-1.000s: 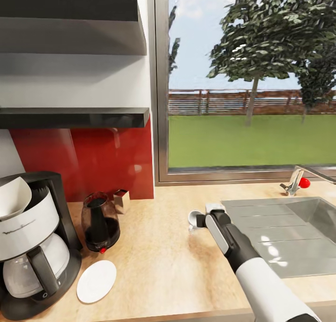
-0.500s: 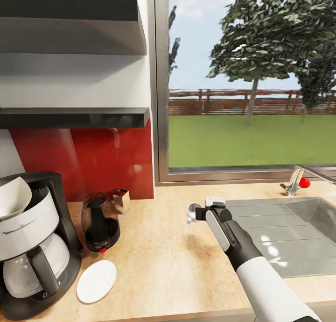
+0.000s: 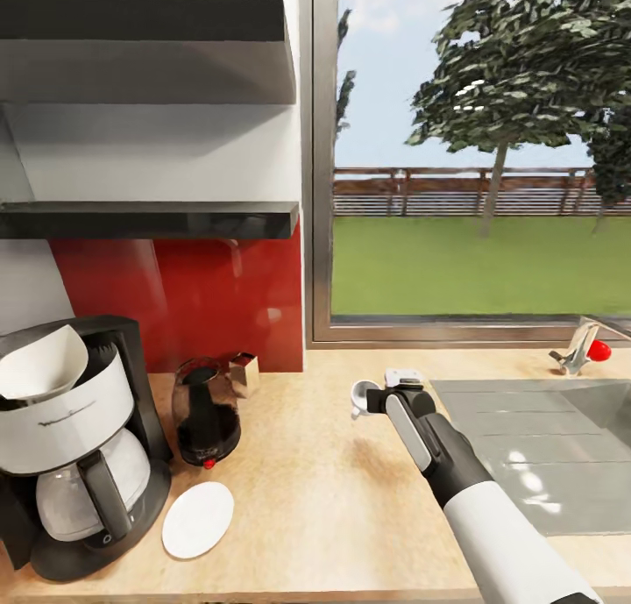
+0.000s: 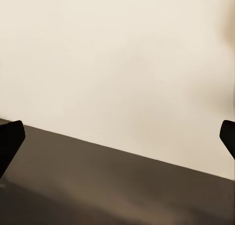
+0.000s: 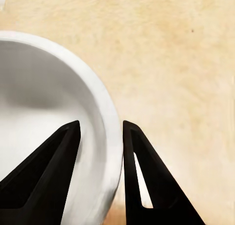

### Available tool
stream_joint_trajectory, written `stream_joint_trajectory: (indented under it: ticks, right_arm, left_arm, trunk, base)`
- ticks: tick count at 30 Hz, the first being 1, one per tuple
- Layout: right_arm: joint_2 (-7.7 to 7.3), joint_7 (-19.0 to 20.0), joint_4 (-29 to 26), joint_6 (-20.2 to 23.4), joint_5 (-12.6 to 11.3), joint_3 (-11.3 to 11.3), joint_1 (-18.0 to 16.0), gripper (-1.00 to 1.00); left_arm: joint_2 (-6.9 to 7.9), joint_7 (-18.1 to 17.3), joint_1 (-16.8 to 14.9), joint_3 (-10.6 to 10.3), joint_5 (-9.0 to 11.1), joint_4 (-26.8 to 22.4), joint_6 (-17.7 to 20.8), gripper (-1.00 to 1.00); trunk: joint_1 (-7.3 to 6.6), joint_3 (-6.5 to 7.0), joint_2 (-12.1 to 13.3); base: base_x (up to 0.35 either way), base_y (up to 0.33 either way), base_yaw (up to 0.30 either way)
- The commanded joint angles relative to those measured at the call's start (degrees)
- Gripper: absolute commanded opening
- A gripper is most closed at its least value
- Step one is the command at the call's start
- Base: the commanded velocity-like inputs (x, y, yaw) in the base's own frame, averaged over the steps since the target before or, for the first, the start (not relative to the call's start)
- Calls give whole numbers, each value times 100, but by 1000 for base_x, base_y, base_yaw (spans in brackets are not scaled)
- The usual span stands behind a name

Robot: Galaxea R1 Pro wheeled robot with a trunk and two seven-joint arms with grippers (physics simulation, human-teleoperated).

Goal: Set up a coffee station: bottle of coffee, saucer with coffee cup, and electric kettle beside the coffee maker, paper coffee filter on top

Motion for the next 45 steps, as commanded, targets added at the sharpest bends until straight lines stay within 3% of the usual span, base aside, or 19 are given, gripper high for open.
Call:
stream_joint_trajectory:
  ticks: [1, 27, 36, 45]
  right_arm:
    - [-2, -53, -4, 6, -64, 9, -2, -100]
    - [-2, -53, 8, 6, -64, 4, -2, -100]
    - [-8, -59, 5, 6, -64, -8, -2, -100]
    - [-12, -61, 5, 6, -56, -6, -2, -100]
  left_arm:
    - [-1, 14, 1, 7, -16, -5, 21, 100]
    - [-2, 26, -1, 10, -7, -5, 30, 100]
    - [-2, 26, 7, 9, -14, -5, 30, 100]
    - [-2, 26, 8, 8, -15, -5, 30, 100]
  trunk:
    - [2, 0, -3]
    - [2, 0, -3]
    - [2, 0, -3]
    - [2, 0, -3]
  base:
    - [-34, 0, 269]
    - [-298, 88, 278]
    - [-62, 275, 278]
    - [0, 34, 211]
